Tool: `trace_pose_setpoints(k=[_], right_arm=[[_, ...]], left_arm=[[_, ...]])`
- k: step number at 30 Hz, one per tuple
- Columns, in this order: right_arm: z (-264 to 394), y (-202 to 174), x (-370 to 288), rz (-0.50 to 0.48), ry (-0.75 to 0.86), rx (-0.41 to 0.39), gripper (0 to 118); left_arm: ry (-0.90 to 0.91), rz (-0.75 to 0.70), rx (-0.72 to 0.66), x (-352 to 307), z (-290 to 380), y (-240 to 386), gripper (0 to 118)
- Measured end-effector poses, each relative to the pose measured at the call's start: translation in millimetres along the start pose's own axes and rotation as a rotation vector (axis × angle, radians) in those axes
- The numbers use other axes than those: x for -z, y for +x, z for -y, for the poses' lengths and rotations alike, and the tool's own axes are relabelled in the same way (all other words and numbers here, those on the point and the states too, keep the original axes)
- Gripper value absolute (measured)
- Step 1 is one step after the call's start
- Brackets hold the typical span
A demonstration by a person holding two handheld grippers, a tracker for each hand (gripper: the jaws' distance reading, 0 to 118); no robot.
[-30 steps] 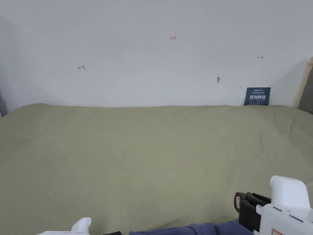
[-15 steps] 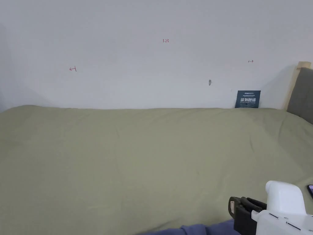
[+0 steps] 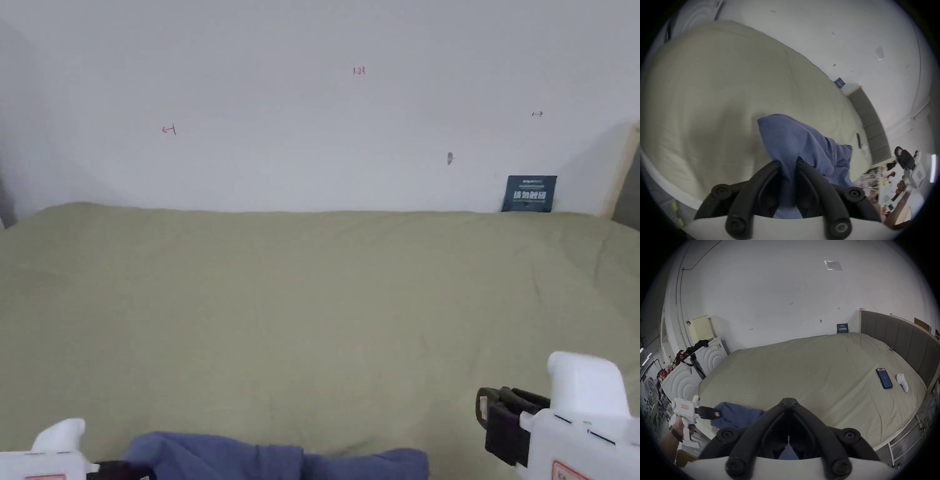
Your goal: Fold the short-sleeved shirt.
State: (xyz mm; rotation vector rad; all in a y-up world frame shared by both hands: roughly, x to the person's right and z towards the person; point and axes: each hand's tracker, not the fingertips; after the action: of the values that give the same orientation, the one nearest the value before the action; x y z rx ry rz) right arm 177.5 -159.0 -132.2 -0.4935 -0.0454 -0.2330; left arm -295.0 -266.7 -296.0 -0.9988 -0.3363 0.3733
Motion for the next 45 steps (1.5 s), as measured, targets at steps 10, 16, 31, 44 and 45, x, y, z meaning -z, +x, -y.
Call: trace_pose_setpoints(k=[10, 16, 31, 44, 45], right_arm=[[1, -9, 5, -0.018, -0.017, -0.022, 2], [1, 5, -5, 0.006, 0.001, 0.012, 2], [4, 22, -17, 0.035, 0.016, 0.044, 2], [10, 17, -16, 0.016, 0.004, 0.036, 2], [10, 17, -17, 0.021, 0.006, 0.037, 2]], left_arm=[[0.012, -0.032, 0.085, -11, 2, 58, 11], [-0.075, 0.113, 0.224, 34, 21, 152, 11], [-0.198, 0.377, 0.158, 85, 51, 188, 74], [-0.09, 0.427, 0.133, 114, 67, 148, 0], [-0.094, 0.437, 0.138, 115, 71, 154, 0]])
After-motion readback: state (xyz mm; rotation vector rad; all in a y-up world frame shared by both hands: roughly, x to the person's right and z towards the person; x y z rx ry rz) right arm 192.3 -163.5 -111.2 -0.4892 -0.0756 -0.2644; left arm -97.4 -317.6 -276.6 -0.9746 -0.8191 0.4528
